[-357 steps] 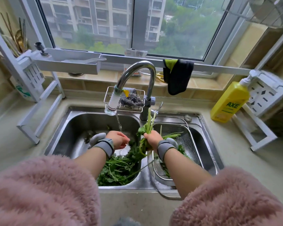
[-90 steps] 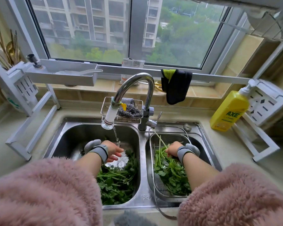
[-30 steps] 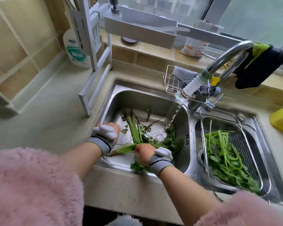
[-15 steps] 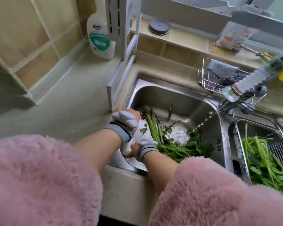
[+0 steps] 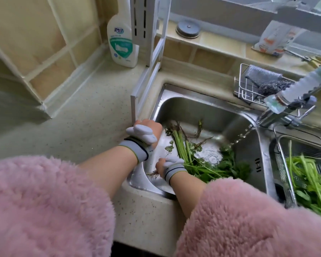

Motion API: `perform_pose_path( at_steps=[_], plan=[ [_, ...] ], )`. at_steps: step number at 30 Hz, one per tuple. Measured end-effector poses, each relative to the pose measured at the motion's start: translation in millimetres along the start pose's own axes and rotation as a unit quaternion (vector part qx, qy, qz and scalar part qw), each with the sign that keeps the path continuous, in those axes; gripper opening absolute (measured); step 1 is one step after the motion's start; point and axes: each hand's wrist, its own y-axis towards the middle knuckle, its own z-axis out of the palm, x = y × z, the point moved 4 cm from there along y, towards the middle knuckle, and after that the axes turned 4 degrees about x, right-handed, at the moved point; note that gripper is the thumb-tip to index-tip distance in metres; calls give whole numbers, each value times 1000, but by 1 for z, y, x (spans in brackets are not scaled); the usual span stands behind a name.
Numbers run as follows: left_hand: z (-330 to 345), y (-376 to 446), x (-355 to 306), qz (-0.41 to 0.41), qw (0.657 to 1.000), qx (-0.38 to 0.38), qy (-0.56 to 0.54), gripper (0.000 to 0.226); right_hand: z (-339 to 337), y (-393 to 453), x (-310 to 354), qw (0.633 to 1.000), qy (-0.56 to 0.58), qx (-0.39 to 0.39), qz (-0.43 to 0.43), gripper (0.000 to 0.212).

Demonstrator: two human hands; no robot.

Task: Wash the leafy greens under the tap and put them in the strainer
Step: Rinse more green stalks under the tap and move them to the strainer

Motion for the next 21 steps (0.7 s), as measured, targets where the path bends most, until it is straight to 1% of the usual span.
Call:
perform_pose_path(
  at_steps=[1,3,5,8,9,11,14,17,19,21],
  plan=[
    [-7,-2,-1,-1,1000,4,-11,24,-4,-6,-1,1000,-11,-15,-13,35],
    [-10,-2,-1,-11,999,35,-6,25,-11,-16,-5,1000,3,-21,-5,32],
    [-26,-4,-11,-10,998,51,-22,25,-28,-39,-21,999,24,-49,-1,27],
    [-49,-12,-30,-1,997,59,-39,26,-60,-88,-43,989,70,-131,-9,27],
    [-45,-14,-30,0,997,62,-48,26,-64,-92,-45,983,82,-162,-13,27],
    [-61,-21,-45,16,997,34,-66,28,-78,-123,-67,968,105,-228,-6,24],
    [-67,-26,-48,-5,993,6,-122,30,-92,-154,-83,938,164,-305,-16,20],
    [-80,-35,-50,-32,982,-8,-187,43,-105,-189,-104,901,218,-376,-10,19],
    [-89,-40,-55,-5,981,-6,-192,49,-112,-210,-117,877,251,-408,-4,20],
    [-92,-45,-63,47,981,30,-184,50,-120,-221,-122,861,278,-427,-1,24]
  ],
)
